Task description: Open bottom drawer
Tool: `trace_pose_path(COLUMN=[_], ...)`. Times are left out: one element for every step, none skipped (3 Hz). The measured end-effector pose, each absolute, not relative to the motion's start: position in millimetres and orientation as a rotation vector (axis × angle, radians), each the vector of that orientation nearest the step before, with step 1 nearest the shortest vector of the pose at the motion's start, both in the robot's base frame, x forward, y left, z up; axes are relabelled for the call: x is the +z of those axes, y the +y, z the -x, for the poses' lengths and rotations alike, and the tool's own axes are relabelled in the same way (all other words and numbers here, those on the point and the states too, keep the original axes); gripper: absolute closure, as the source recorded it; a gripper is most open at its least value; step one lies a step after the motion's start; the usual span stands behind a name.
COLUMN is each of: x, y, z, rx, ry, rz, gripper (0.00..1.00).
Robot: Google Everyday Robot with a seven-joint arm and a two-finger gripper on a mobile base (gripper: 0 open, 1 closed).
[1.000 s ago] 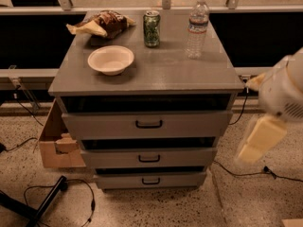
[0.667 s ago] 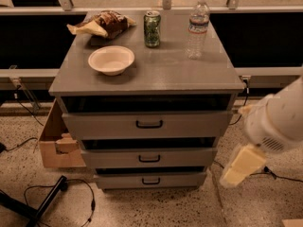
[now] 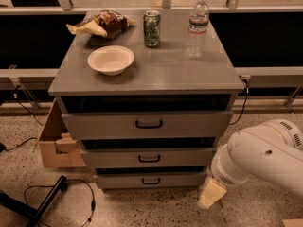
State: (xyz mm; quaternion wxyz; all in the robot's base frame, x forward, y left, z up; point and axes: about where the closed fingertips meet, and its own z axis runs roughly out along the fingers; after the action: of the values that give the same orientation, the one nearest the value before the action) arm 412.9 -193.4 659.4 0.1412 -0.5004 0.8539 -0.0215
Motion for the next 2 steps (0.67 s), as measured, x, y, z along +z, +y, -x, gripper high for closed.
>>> trace_pose_path(x=[665.5,665.8], y=[-199.2,-198.4], z=[-417.1,-416.3], rx=[-0.095,-0.09], ry=[2.483,2.484], rz=[1.384,1.383], gripper=[0.0,0.0])
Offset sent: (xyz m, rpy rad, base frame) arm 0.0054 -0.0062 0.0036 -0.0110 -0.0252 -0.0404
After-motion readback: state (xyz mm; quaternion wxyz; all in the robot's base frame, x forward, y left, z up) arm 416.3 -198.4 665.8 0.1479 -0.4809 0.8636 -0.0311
